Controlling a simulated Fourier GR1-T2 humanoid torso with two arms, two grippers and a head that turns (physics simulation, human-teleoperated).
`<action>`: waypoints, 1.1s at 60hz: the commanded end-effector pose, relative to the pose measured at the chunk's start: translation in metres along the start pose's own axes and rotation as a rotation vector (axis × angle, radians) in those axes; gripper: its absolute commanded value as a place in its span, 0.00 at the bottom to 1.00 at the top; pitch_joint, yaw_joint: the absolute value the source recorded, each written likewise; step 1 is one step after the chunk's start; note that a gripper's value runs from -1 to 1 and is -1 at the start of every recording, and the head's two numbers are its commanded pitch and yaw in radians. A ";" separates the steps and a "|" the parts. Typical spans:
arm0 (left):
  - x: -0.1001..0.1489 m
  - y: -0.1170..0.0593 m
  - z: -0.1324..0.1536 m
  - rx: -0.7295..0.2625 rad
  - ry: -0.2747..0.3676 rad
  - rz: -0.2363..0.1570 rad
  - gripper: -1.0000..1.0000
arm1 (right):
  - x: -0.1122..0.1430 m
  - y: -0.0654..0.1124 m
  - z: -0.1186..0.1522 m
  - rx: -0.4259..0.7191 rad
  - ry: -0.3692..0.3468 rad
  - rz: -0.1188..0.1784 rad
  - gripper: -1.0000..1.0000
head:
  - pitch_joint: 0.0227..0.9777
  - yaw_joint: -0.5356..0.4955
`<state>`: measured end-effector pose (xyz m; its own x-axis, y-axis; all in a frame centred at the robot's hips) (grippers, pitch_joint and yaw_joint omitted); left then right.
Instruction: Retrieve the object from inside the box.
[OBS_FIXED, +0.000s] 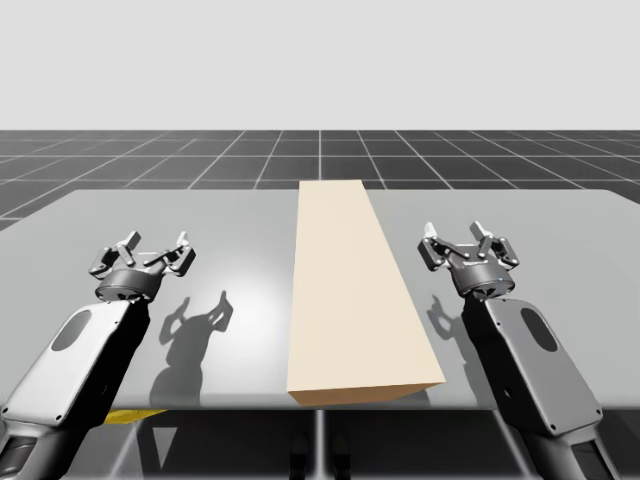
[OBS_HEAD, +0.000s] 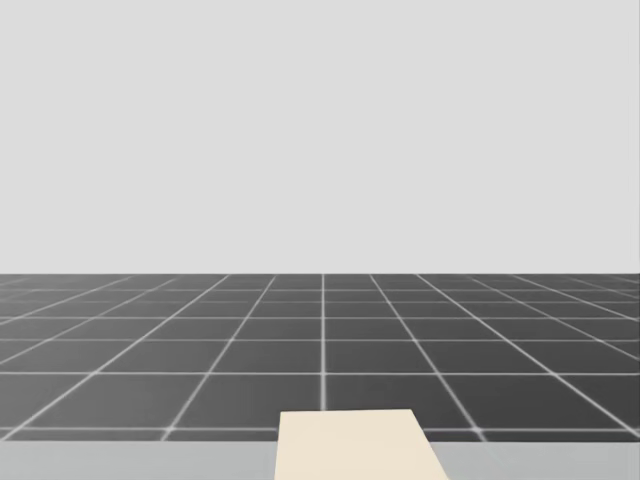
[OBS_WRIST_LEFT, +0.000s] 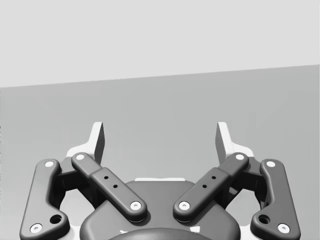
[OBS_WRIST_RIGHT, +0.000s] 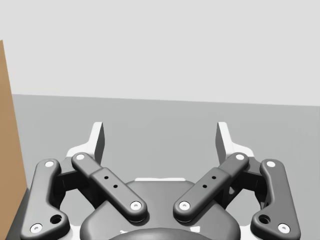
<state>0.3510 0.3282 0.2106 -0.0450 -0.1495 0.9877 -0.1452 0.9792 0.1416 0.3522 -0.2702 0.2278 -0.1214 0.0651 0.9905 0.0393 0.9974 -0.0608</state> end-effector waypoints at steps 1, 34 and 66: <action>0.000 0.001 -0.001 0.003 -0.017 -0.007 0.00 | -0.002 0.003 0.002 -0.008 -0.002 -0.012 0.00 | 0.05 0.53; -0.008 -0.056 0.040 -0.680 0.137 -0.118 0.00 | -0.022 0.035 0.020 0.474 0.099 0.021 0.00 | 0.04 0.52; 0.003 -0.132 0.082 -0.998 0.040 -0.148 0.00 | -0.027 0.053 0.037 0.663 0.052 0.105 0.00 | 0.03 0.50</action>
<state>0.2925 0.2030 0.1868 -0.0365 -0.3137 0.9488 0.7225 0.6477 0.2419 0.3283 -0.2342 0.2020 -0.1038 0.1689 0.9802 -0.5206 0.8305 -0.1982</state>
